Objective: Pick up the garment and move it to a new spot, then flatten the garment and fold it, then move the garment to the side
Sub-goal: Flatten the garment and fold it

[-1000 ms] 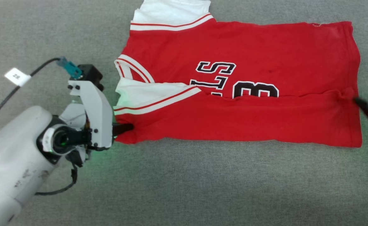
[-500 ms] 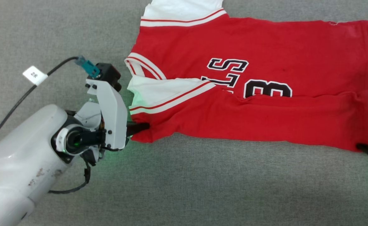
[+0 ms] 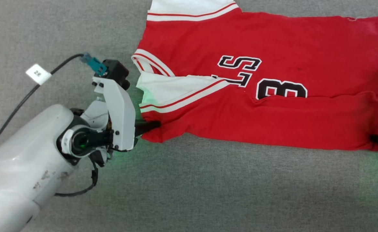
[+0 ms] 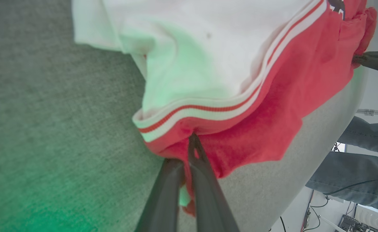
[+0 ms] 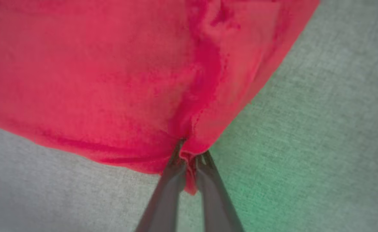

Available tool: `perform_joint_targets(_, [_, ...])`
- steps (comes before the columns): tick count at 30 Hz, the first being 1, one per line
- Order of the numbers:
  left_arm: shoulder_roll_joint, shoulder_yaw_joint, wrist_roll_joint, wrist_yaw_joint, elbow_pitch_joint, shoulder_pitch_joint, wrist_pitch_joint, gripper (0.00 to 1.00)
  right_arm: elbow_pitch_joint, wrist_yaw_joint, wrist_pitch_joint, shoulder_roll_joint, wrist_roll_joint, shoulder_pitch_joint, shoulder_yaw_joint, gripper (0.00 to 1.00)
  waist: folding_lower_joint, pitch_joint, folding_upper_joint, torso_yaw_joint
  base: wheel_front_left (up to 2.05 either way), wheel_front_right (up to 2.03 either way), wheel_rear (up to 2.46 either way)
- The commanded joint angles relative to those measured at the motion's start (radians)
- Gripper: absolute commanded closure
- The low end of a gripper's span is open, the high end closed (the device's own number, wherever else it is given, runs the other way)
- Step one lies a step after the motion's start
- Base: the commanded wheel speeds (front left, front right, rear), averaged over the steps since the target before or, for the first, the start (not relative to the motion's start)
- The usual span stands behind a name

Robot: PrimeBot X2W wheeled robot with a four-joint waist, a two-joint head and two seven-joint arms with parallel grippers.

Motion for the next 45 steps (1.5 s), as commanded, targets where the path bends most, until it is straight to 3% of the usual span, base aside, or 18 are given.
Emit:
perform_joint_targets(1, [-0.016, -0.020, 0.005, -0.001, 0.017, 0.037, -0.007, 1.00, 0.028, -0.001, -0.013, 0.039, 0.007, 0.027, 0.036, 1.00, 0.0000, -0.007, 0.0000, 0.000, 0.00, 0.00, 0.00])
perform_joint_targets(11, [0.097, 0.034, -0.041, -0.003, -0.111, 0.151, -0.093, 1.00, -0.024, -0.001, -0.078, -0.022, 0.062, 0.087, 0.005, 1.00, 0.0000, -0.075, 0.0000, 0.002, 0.00, 0.00, 0.00])
perform_joint_targets(22, [0.228, 0.037, -0.065, 0.075, -0.384, 0.319, -0.153, 1.00, -0.073, -0.001, -0.072, -0.110, 0.133, 0.199, -0.015, 1.00, 0.0000, -0.127, 0.0000, 0.028, 0.00, 0.00, 0.00])
perform_joint_targets(31, [0.266, 0.029, -0.066, 0.116, -0.490, 0.409, -0.211, 1.00, -0.111, -0.001, -0.083, -0.157, 0.162, 0.287, -0.045, 1.00, 0.0000, -0.134, 0.0000, 0.031, 0.00, 0.00, 0.00])
perform_joint_targets(32, [0.266, 0.032, -0.063, 0.118, -0.491, 0.413, -0.217, 1.00, -0.118, -0.001, -0.091, -0.156, 0.159, 0.287, -0.046, 0.93, 0.0000, -0.135, 0.0000, 0.029, 0.00, 0.00, 0.00])
perform_joint_targets(33, [0.265, 0.035, -0.061, 0.120, -0.489, 0.416, -0.225, 0.85, -0.123, -0.001, -0.098, -0.152, 0.154, 0.287, -0.048, 0.54, 0.0000, -0.138, 0.0000, 0.028, 0.00, 0.00, 0.00])
perform_joint_targets(34, [0.265, 0.036, -0.059, 0.119, -0.489, 0.418, -0.229, 0.66, -0.129, -0.001, -0.102, -0.152, 0.153, 0.293, -0.046, 0.04, 0.0000, -0.141, 0.0000, 0.028, 0.00, 0.00, 0.00])
perform_joint_targets(35, [0.265, 0.040, -0.056, 0.117, -0.489, 0.418, -0.238, 0.43, -0.139, -0.001, -0.111, -0.149, 0.157, 0.296, -0.048, 0.00, 0.0000, -0.146, 0.0000, 0.028, 0.00, 0.00, 0.00])
perform_joint_targets(36, [0.267, 0.046, -0.055, 0.119, -0.489, 0.418, -0.249, 0.00, -0.143, -0.001, -0.127, -0.139, 0.168, 0.294, -0.063, 0.00, 0.0000, -0.151, 0.0000, 0.027, 0.00, 0.00, 0.00])
perform_joint_targets(40, [0.280, 0.071, -0.048, 0.120, -0.491, 0.428, -0.299, 0.00, -0.157, -0.001, -0.184, -0.109, 0.191, 0.298, -0.124, 0.00, 0.0000, -0.173, 0.0000, 0.027, 0.00, 0.00, 0.00])
perform_joint_targets(45, [0.283, 0.115, -0.039, 0.130, -0.483, 0.449, -0.396, 0.00, -0.156, -0.001, -0.283, -0.051, 0.137, 0.279, -0.184, 0.00, 0.0000, -0.193, 0.0000, 0.029, 0.00, 0.00, 0.00])
